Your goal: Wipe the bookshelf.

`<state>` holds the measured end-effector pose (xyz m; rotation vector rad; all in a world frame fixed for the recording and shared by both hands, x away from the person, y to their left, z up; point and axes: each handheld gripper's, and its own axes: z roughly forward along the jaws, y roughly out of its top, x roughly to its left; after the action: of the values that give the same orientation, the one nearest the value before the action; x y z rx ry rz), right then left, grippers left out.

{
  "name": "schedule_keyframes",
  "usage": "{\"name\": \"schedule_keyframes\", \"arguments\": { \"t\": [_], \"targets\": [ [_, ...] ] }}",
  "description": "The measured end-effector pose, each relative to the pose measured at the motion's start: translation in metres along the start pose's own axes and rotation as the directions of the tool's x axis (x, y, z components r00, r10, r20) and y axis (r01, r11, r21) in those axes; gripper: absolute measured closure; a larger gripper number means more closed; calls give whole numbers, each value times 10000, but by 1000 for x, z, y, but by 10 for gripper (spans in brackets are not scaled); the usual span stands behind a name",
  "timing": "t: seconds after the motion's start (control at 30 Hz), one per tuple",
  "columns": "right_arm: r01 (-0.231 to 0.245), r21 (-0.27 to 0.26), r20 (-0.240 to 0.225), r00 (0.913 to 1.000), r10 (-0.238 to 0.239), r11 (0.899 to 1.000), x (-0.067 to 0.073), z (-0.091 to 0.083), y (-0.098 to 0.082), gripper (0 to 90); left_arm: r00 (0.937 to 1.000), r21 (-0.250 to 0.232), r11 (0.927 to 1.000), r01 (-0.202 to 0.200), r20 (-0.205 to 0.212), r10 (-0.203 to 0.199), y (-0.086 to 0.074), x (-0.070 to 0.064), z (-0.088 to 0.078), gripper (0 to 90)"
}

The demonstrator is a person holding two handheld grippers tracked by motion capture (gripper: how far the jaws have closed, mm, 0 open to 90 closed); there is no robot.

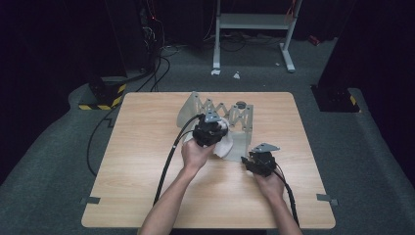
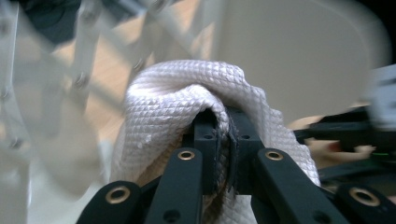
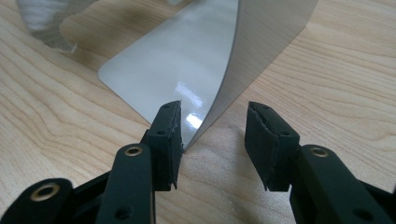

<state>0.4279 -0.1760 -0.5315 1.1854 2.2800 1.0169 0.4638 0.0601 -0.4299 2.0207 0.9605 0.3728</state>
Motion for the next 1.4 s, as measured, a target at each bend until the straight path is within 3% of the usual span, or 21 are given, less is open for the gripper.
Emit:
{"name": "schedule_keyframes", "arguments": {
  "t": [0.13,0.23,0.37,0.47,0.6,0.77,0.9,1.07,1.27,1.4],
  "targets": [
    [-1,0,-4,10000,1,10000,0,0,0,563,9997,855,9963,123,219,-142,-22,2,25,840],
    [-7,-2,-3,10000,7,10000,0,0,0,563,9990,1177,9925,332,258,-364,-36,7,34,840],
    [-25,6,-5,10000,25,10000,0,0,0,556,9993,1174,9929,167,322,-206,-47,7,30,837],
    [-12,2,-1,10000,12,10000,0,0,0,544,9979,1338,9899,473,367,-527,-59,12,32,838],
    [-5,1,-2,10000,5,10000,0,-1,-1,542,9966,1266,9915,286,730,-381,-71,3,27,837],
    [-20,3,20,10000,20,10000,0,-1,-1,536,9966,1391,9902,112,789,-224,-79,-3,24,825],
    [-6,2,46,10000,6,10000,0,-1,-1,521,9955,1360,9905,205,891,-328,-78,-6,23,671],
    [-5,6,38,10000,5,10000,0,-1,-1,514,9987,1140,9934,133,480,-189,-73,-8,12,482],
    [-9,12,10,10000,9,10000,0,-1,-1,512,9984,422,9987,286,481,-306,-69,-4,-12,367],
    [36,2,48,10000,-36,10000,0,-1,-1,510,9989,99,9994,337,-326,-333,-70,5,-27,350]
  ]
}}
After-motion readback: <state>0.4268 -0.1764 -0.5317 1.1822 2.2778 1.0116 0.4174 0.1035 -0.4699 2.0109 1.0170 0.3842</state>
